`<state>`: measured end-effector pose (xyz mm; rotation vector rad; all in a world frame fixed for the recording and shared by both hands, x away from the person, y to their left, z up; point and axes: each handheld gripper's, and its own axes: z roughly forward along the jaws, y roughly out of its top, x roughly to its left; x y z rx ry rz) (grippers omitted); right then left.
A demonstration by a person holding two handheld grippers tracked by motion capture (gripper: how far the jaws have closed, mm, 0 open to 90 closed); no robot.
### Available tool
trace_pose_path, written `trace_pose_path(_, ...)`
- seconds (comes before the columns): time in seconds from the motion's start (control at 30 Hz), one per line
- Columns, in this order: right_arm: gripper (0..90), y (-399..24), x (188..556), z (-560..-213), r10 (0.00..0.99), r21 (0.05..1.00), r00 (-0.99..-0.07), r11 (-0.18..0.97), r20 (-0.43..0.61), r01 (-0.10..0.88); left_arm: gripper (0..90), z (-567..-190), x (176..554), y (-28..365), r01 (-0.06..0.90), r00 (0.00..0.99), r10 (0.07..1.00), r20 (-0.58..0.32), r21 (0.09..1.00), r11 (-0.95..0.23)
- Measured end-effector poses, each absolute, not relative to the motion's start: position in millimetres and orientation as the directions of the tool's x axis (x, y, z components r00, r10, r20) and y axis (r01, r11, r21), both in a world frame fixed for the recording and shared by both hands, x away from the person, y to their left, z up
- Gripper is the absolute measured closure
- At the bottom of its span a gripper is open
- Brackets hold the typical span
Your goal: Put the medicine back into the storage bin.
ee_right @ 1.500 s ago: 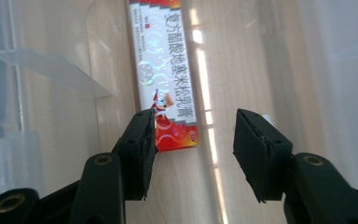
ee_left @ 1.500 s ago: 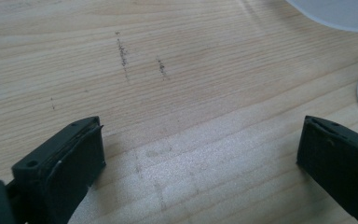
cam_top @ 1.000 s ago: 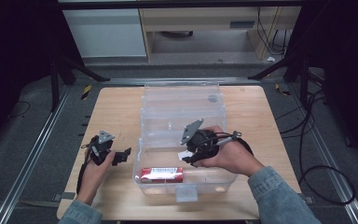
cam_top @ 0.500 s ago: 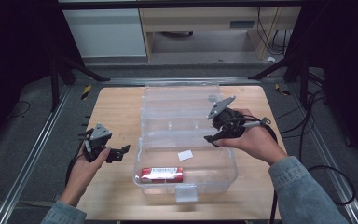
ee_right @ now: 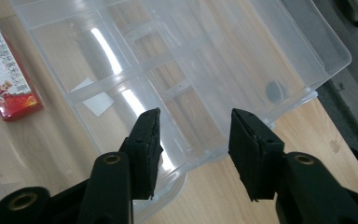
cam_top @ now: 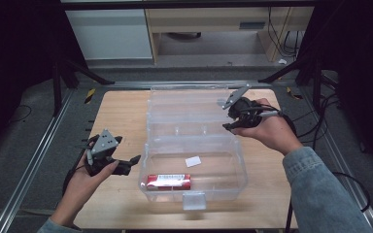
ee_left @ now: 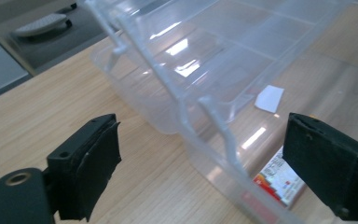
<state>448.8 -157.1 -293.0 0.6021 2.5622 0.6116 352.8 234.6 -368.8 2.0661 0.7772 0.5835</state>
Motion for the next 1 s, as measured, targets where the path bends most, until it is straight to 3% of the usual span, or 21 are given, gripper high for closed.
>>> trace_pose_path(0.13, 56.9, -154.9, 456.3, -290.9, 0.491, 0.494, -0.811, 0.816, -0.317, 0.3, 12.3, -366.4, 343.7, 222.5, 0.296, 0.743, 0.658, 0.123, 0.822, -0.487)
trace_pose_path(0.33, 49.7, -147.2, 468.6, -294.1, 0.462, 0.494, -0.823, 0.828, -0.33, 0.267, 13.4, -371.2, 338.5, 210.2, 0.29, 0.778, 0.618, 0.111, 0.809, -0.511)
trace_pose_path(0.5, 48.8, -141.4, 481.3, -305.2, 0.453, 0.47, -0.83, 0.839, -0.326, 0.274, 18.0, -376.6, 332.0, 198.4, 0.27, 0.813, 0.57, 0.121, 0.789, -0.552)
trace_pose_path(0.83, 65.4, -134.4, 499.4, -325.4, 0.415, 0.399, -0.852, 0.874, -0.318, 0.276, 24.8, -385.0, 318.6, 187.2, 0.256, 0.86, 0.501, 0.095, 0.77, -0.585)
trace_pose_path(1.0, 69.1, -131.4, 499.8, -328.1, 0.401, 0.38, -0.86, 0.884, -0.316, 0.272, 30.5, -401.2, 315.0, 179.2, 0.263, 0.889, 0.453, 0.067, 0.736, -0.624)
